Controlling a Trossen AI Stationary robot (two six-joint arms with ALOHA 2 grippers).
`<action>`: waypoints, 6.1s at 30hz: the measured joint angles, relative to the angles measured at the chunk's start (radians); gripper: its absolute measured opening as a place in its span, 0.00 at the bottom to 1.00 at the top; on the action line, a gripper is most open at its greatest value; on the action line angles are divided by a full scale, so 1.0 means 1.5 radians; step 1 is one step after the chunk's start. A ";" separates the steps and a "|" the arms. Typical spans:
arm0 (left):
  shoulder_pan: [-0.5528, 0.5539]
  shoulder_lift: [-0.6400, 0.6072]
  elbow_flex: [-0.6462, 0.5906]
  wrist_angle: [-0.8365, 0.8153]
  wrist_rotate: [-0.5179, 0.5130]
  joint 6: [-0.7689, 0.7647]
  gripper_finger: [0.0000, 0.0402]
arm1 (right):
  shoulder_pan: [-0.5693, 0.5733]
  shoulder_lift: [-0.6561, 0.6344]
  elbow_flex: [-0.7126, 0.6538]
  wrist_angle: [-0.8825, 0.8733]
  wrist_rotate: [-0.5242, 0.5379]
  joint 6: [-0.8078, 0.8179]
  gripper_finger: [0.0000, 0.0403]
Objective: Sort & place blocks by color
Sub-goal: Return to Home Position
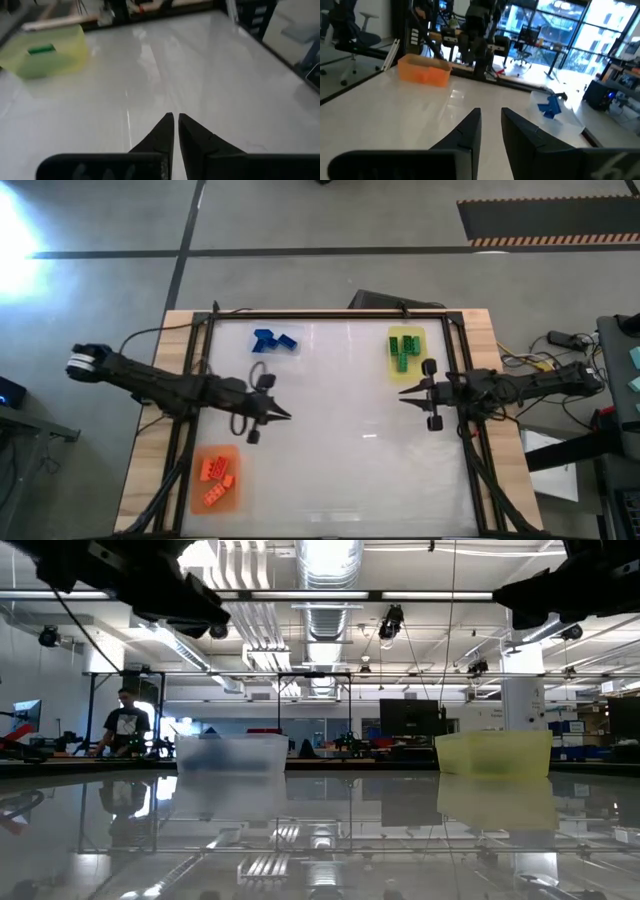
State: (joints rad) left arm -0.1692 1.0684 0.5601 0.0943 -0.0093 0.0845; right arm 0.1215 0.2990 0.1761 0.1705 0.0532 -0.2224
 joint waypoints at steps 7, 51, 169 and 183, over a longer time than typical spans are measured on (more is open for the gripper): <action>0.005 -0.157 -0.122 0.076 -0.002 -0.017 0.02 | 0.000 -0.071 0.000 -0.042 0.013 -0.041 0.13; 0.006 -0.646 -0.369 0.049 -0.020 -0.067 0.03 | 0.000 -0.193 -0.012 -0.250 0.035 0.013 0.12; 0.006 -0.468 -0.370 0.051 -0.019 -0.069 0.03 | 0.000 -0.180 -0.012 -0.250 0.035 -0.061 0.12; 0.006 -0.468 -0.370 0.051 -0.019 -0.069 0.03 | 0.000 -0.180 -0.012 -0.250 0.035 -0.061 0.12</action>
State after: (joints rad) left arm -0.1600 0.3660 0.0044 0.1707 -0.0383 -0.0189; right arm 0.1214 0.0292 0.1577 -0.2047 0.1056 -0.3138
